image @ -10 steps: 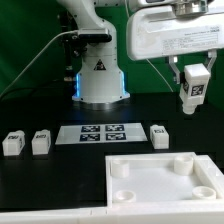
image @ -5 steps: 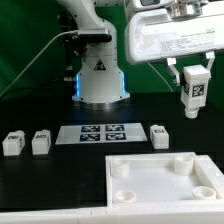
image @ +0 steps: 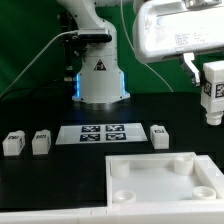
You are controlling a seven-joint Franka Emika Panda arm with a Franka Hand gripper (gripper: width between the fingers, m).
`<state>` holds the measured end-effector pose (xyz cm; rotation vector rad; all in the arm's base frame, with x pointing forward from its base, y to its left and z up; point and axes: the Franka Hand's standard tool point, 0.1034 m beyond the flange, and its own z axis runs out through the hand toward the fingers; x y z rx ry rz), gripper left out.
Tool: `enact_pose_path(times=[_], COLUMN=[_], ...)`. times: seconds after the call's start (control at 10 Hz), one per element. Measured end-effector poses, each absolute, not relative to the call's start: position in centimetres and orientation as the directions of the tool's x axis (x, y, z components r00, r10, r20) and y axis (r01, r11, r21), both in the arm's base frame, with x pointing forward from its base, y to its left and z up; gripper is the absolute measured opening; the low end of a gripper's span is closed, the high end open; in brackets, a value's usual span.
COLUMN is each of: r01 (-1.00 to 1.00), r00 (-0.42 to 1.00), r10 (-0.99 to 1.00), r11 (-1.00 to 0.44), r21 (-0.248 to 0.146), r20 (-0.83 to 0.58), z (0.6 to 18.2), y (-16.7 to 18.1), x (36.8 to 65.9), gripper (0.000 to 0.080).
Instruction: Assemble one leg
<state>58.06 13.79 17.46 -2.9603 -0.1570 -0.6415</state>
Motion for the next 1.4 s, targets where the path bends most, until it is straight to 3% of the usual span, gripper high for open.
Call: enact_pose_path(times=[0.4,0.6,0.9,1.4], r01=[0.129,0.159,0.177,0.175], r00=[0.89,0.864,0.853,0.866], r10=[0.078,0.111,0.142,0.141], r11=[-0.988,-0.986,-0.984,-0.984], r21=[-0.085,-0.057,-0.022,-0.026], r20=[0.45,0.491,0.502,0.481], z=[17.3,13.3,12.5,10.0], y=[13.9,12.7,11.3,11.4], x=[58.2,58.2,61.1,61.4], gripper=[0.0291,0.0292,0.0292,0.0292])
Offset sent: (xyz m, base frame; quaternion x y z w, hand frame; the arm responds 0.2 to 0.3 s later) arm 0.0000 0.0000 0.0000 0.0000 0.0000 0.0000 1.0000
